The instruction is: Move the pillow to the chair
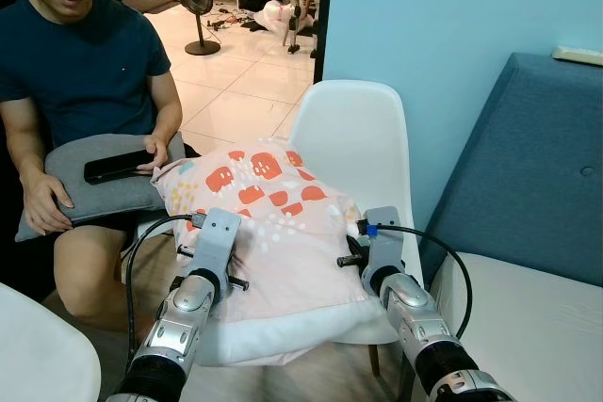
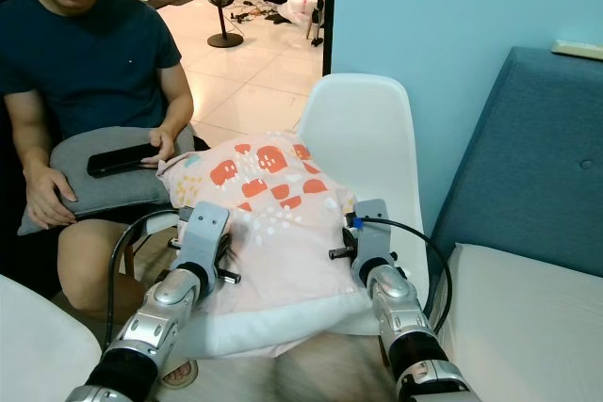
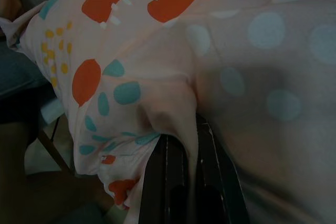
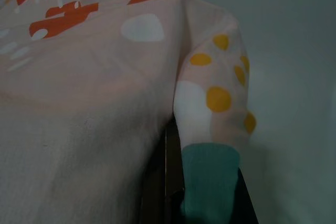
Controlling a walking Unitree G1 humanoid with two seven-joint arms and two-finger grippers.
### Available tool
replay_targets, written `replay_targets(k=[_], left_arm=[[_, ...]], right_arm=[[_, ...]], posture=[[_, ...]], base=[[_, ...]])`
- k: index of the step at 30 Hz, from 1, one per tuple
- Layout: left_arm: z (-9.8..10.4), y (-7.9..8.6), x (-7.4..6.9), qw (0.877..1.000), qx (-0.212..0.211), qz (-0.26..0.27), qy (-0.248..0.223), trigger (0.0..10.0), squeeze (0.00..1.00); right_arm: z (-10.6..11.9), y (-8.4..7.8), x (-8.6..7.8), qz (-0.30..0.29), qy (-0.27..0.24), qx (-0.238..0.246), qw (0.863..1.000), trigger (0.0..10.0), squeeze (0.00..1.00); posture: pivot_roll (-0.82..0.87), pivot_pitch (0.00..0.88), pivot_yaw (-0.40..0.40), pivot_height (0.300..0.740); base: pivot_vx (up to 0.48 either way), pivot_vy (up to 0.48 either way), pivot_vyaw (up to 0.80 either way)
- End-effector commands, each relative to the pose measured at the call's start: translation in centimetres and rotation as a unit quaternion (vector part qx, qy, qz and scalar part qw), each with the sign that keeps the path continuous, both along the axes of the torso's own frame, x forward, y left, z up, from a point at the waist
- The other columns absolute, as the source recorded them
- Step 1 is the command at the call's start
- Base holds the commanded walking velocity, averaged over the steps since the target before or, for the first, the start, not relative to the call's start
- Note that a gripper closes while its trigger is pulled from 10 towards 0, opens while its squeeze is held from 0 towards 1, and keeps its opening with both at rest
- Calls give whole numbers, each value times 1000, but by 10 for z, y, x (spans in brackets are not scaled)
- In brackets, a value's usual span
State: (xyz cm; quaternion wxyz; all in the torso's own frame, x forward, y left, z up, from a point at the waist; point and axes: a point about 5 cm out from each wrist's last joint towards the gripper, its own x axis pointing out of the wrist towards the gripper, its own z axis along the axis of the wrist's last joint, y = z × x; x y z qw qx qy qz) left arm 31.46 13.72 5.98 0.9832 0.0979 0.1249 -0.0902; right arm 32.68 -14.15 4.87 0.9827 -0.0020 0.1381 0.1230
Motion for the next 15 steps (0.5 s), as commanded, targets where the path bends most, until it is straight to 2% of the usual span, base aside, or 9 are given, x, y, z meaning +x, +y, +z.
replay_targets(k=[1, 3, 15], left_arm=[[6, -1, 1, 1000, -7, 5, -19, 10000, 0], [7, -1, 1, 1000, -7, 7, -19, 10000, 0], [7, 0, 1, 1000, -3, 9, -22, 10000, 0]], right_arm=[[6, 5, 3, 5, -19, 5, 1000, 10000, 0], [4, 5, 2, 4, -12, 9, 1000, 10000, 0], [5, 7, 3, 4, -14, 8, 1000, 10000, 0]], posture=[[-19, 59, -20, 740], [-19, 60, -20, 740], [-17, 62, -23, 740]], base=[[0, 0, 0], [0, 0, -269], [0, 0, -800]])
